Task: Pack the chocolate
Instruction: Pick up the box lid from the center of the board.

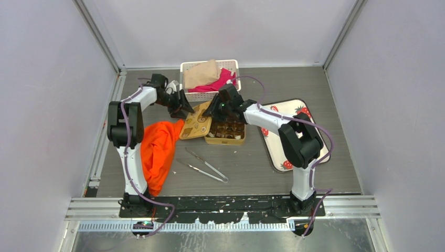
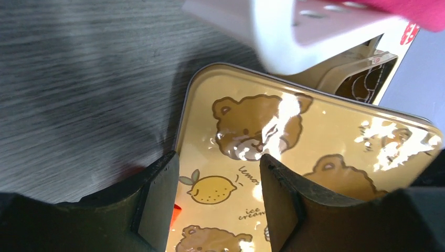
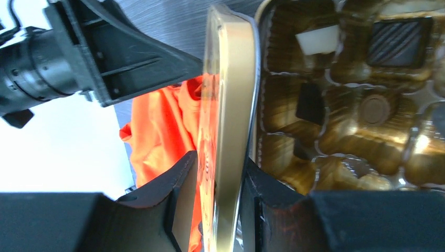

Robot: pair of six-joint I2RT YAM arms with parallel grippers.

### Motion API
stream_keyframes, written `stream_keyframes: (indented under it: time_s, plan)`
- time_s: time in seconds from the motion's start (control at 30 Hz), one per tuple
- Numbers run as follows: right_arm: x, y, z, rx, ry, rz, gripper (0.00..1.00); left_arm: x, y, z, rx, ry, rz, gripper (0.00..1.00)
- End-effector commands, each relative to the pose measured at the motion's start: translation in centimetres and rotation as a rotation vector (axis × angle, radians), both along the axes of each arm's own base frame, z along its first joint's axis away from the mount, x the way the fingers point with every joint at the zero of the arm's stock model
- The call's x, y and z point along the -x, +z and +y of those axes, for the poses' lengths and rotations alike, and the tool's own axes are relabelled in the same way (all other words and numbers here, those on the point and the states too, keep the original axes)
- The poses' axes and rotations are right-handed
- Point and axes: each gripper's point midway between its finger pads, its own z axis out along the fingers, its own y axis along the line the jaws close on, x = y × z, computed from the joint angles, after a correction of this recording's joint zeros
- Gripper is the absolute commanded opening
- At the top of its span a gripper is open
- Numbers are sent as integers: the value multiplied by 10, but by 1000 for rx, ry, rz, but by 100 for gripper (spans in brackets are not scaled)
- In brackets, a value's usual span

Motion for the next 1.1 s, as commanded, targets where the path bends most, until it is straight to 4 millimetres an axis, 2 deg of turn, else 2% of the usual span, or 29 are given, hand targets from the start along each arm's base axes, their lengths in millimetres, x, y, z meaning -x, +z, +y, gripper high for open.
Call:
stream_keyframes:
  time_s: [0.0,0.13,0.33,0.47,0.73,0.87,1.07]
  plan:
    - [-9,51,32,-115,43,-113,38,10,-8,-8,8,-19,29,59]
    - [-8,55,34,-125,43,-117,23,11,-2,-8,9,-19,17,58]
    - [-6,60,31,-127,42,-130,1,10,21,-5,-11,-17,-33,59]
    - [-2,71,30,-135,77,-157,1,12,41,1,-40,-21,-77,59]
    - [10,105,10,-178,155,-225,1,21,75,6,-51,-14,-141,61]
    - [16,119,-5,-242,167,-242,1,27,86,1,-13,-20,-148,61]
    - [24,134,-33,-329,187,-266,1,37,92,-12,77,-31,-128,63]
